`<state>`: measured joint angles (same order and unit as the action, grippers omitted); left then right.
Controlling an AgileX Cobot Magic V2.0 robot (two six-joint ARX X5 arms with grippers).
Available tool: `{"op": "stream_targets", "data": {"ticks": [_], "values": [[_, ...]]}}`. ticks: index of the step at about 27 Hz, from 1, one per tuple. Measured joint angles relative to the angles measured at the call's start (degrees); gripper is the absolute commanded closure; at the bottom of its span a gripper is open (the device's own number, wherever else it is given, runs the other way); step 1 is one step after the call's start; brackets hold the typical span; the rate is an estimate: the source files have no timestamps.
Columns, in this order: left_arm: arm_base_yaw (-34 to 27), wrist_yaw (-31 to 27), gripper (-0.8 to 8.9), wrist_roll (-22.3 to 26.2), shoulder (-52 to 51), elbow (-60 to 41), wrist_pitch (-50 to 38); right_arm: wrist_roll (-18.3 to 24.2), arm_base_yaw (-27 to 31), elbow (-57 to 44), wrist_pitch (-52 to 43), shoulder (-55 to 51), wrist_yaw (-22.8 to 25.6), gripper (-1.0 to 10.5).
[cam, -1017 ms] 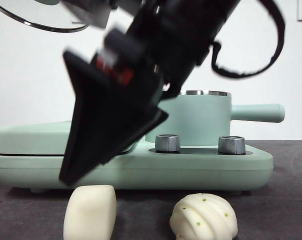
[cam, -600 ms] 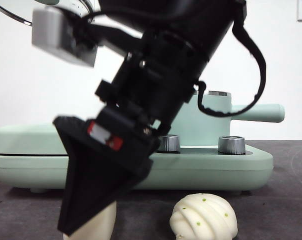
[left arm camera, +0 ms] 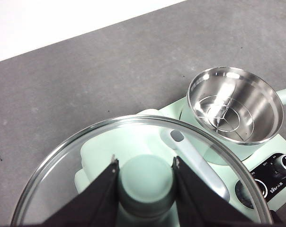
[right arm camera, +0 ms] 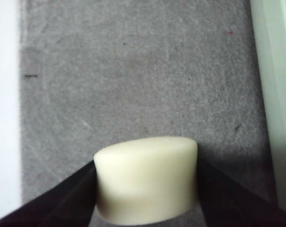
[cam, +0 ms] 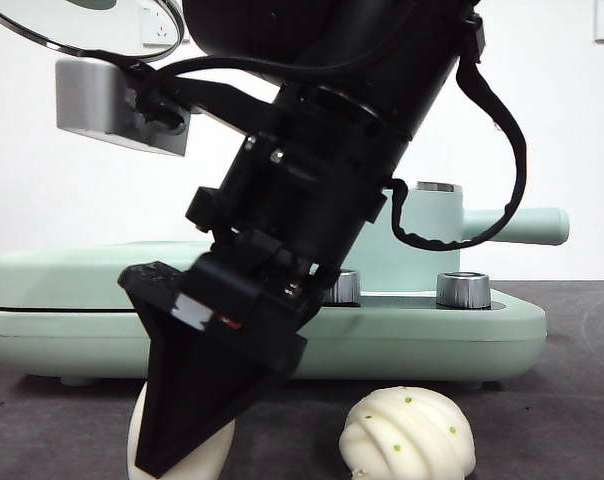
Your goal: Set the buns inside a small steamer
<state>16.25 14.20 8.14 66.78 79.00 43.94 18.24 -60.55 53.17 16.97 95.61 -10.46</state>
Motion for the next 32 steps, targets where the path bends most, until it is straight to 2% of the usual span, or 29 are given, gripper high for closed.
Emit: {"op": "stream_targets", "data": {"ticks": [3, 6, 12, 16, 18, 25, 32], "values": [[0.0, 0.0, 7.99, 0.0, 0.0, 0.0, 0.0, -3.6, 0.2, 1.3, 5.6, -1.6, 0.0, 6.8], [0.0, 0.0, 7.99, 0.0, 0.0, 0.0, 0.0, -7.3, 1.3, 5.0, 13.3, -7.6, 0.0, 6.8], [0.0, 0.0, 7.99, 0.0, 0.0, 0.0, 0.0, -17.3, 7.0, 16.3, 27.1, -16.6, 1.6, 6.8], [0.0, 0.0, 7.99, 0.0, 0.0, 0.0, 0.0, -21.1, 12.1, 23.4, 36.1, -17.0, 1.7, 6.8], [0.0, 0.0, 7.99, 0.0, 0.0, 0.0, 0.0, -21.8, 15.4, 26.9, 39.7, -17.0, 1.7, 6.8], [0.0, 0.0, 7.99, 0.0, 0.0, 0.0, 0.0, -22.1, 26.1, 34.3, 40.2, -13.8, 1.7, 6.8], [0.0, 0.0, 7.99, 0.0, 0.0, 0.0, 0.0, -19.8, 30.8, 41.1, 40.3, -5.8, 1.6, 6.8]]}}
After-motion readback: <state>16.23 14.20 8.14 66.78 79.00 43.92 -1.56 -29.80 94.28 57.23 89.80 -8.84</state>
